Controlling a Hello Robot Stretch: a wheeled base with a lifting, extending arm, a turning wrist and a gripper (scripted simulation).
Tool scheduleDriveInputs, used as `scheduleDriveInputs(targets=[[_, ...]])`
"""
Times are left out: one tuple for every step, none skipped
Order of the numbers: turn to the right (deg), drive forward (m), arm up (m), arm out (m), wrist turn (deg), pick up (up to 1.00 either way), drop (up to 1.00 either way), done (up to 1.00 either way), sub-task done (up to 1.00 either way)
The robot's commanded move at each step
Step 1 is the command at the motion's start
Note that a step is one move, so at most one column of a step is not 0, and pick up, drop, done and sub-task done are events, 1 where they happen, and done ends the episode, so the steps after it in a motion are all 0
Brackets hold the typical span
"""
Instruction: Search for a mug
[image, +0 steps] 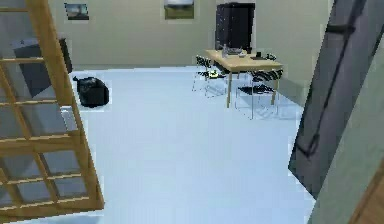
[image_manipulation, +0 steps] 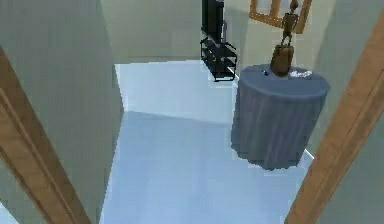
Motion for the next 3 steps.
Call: scheduleDriveInputs(targets=[[0.0,0.80,0.00,0.00,0.0,0.00,0.00,0.00,0.00],[27.0,0.00,0.00,0.00,0.0,0.00,0.00,0.00,0.00],[0.0,1.00,0.00,0.00,0.0,0.00,0.00,0.00,0.00]])
